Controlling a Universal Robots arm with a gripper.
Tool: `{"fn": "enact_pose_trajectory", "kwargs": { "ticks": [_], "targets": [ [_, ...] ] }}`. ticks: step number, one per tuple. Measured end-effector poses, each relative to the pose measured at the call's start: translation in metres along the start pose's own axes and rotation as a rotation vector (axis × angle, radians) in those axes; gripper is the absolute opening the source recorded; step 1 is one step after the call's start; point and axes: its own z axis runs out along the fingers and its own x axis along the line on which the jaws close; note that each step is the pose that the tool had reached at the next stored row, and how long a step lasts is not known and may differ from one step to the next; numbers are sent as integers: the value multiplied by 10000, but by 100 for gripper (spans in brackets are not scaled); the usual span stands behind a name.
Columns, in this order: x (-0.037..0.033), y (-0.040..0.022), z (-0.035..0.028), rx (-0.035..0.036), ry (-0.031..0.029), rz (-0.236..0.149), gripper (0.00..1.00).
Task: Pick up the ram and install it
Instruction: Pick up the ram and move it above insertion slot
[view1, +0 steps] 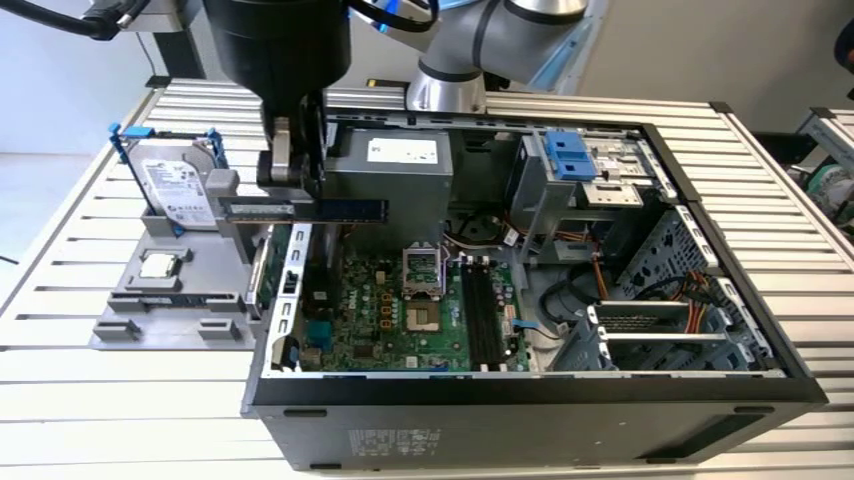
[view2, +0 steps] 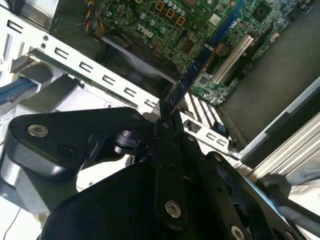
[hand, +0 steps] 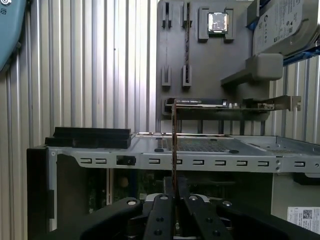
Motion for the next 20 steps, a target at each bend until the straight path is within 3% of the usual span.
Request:
{"fn": "enact_pose_trajectory", "kwargs": {
  "ticks": [7, 20],
  "targets": [
    [0, -101, -1, 0, 2, 0, 0],
    [-1, -352, -5, 0, 3, 0, 0]
  ]
}}
